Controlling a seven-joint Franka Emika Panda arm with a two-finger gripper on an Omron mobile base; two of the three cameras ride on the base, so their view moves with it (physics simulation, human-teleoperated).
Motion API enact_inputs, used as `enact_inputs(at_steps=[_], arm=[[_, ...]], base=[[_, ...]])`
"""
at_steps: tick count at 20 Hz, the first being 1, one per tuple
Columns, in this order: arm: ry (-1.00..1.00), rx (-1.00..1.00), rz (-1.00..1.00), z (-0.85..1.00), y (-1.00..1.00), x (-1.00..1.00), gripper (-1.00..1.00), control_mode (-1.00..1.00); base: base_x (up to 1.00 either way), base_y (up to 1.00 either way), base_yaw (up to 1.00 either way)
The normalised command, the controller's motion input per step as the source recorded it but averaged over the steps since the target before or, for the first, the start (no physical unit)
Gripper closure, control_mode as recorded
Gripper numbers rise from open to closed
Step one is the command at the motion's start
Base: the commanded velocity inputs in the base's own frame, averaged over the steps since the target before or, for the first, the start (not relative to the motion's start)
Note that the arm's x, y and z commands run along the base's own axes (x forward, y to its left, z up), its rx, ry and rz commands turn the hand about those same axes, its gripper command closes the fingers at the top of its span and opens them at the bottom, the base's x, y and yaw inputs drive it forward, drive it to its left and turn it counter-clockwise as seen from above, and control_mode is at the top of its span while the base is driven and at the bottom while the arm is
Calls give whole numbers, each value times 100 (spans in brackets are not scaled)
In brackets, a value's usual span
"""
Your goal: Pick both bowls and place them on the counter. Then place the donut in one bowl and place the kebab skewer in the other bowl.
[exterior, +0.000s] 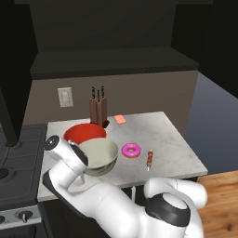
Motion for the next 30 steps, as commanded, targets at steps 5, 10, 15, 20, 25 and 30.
enact_inputs(at_steps=[5, 10, 15, 20, 25, 30], arm=[[0, 7, -4, -7, 22, 0, 100, -100], [0, 8, -2, -11, 4, -5, -100, -100], [-1, 7, -1, -1, -1, -8, -100, -100], [-3, 5, -1, 2, -3, -14, -100, -100], [-7, 8, 0, 22, -6, -21, -100, -100], [0, 4, 0, 44, -7, -18, -100, -100]], base=[[0, 0, 0], [0, 0, 0], [0, 0, 0], [0, 0, 0], [0, 0, 0], [0, 0, 0]])
